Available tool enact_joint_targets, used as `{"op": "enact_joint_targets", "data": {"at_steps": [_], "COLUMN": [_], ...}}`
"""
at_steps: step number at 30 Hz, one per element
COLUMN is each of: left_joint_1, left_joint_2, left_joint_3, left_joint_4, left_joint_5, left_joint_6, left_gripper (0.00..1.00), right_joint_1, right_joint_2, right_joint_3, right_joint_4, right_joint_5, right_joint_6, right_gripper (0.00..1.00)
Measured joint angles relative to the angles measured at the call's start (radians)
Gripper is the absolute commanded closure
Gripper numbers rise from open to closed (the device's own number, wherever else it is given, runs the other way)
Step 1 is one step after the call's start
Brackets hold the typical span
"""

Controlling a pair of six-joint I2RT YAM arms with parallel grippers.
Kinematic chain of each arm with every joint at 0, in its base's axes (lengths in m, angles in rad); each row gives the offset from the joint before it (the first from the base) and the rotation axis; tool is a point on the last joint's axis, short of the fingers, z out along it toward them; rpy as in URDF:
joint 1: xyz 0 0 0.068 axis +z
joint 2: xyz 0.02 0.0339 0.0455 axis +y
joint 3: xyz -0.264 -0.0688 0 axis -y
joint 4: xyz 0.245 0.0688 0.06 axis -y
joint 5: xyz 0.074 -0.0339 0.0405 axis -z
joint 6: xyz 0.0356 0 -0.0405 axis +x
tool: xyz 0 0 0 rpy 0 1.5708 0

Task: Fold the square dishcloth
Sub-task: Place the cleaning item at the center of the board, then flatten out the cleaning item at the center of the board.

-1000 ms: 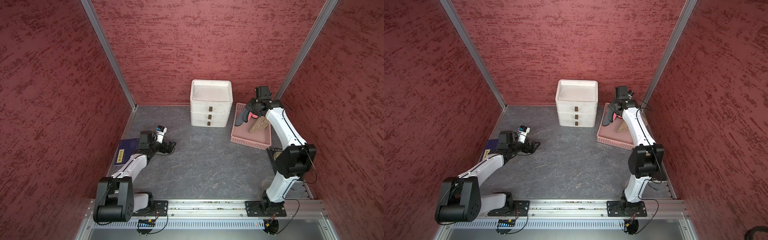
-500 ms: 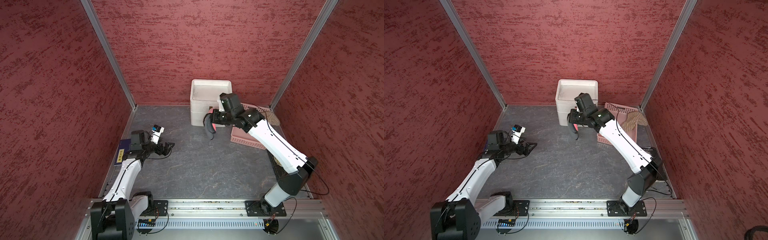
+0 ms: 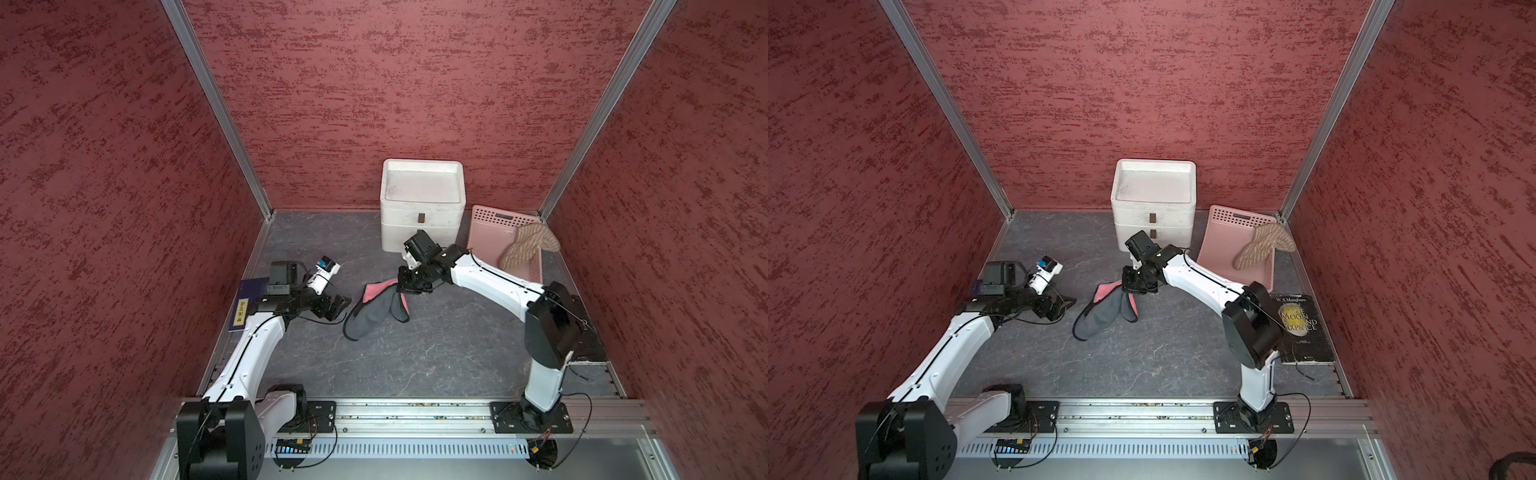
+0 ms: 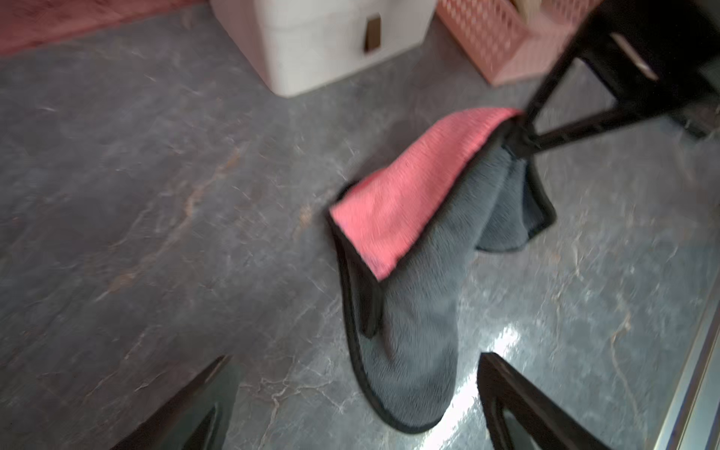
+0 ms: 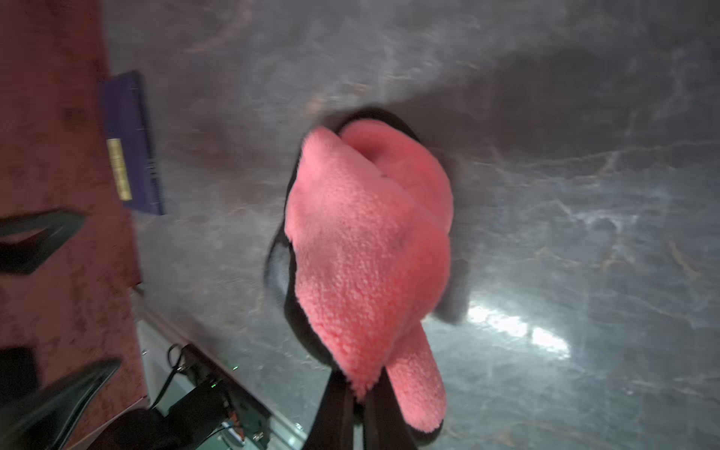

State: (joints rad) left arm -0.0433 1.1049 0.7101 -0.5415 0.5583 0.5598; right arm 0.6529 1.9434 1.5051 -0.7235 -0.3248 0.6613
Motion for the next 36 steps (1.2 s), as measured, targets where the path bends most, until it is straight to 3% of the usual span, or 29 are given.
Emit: {"op": "enact_joint_targets", "data": {"at_steps": [3, 6, 9, 13, 19, 23, 26, 31, 33, 35, 36], "left_joint_1": [-0.140, -0.235, -0.281, -0.326, -0.399, -0.462, -0.497, -0.501, -0.501, -0.501, -0.501], "left_joint_2": [0.058, 0.109, 0.133, 0.153, 0.160, 0.166, 0.215, 0.332, 0.335, 0.323, 0.309], "left_joint_3": [-0.037, -0.071, -0.097, -0.113, -0.113, -0.120, -0.116, -0.060, -0.057, -0.059, -0.060], "left_joint_4": [-0.009, -0.012, -0.004, 0.031, 0.086, 0.119, 0.137, 0.146, 0.148, 0.138, 0.130], "left_joint_5": [-0.092, -0.153, -0.192, -0.232, -0.245, -0.253, -0.279, -0.338, -0.357, -0.367, -0.372], "left_joint_6": [0.051, 0.096, 0.135, 0.180, 0.267, 0.385, 0.461, 0.515, 0.526, 0.533, 0.535], "left_gripper": [0.09, 0.16, 0.20, 0.24, 0.23, 0.25, 0.39, 0.82, 1.00, 1.00, 1.00], "right_joint_1": [-0.069, -0.101, -0.100, -0.091, -0.054, -0.027, -0.014, -0.010, -0.010, -0.010, -0.010], "right_joint_2": [0.153, 0.197, 0.161, 0.031, -0.210, -0.282, -0.283, -0.216, -0.180, -0.141, -0.118], "right_joint_3": [0.034, 0.117, 0.120, -0.002, -0.285, -0.436, -0.493, -0.475, -0.445, -0.403, -0.377], "right_joint_4": [-0.033, -0.069, -0.052, -0.028, 0.047, 0.102, 0.140, 0.214, 0.232, 0.241, 0.243], "right_joint_5": [0.012, 0.031, 0.093, 0.170, 0.247, 0.254, 0.254, 0.252, 0.253, 0.258, 0.261], "right_joint_6": [-0.024, -0.070, -0.098, -0.115, -0.100, -0.077, -0.068, -0.066, -0.066, -0.067, -0.068], "right_gripper": [0.78, 0.48, 0.40, 0.31, 0.30, 0.29, 0.29, 0.34, 0.42, 0.55, 0.70]}}
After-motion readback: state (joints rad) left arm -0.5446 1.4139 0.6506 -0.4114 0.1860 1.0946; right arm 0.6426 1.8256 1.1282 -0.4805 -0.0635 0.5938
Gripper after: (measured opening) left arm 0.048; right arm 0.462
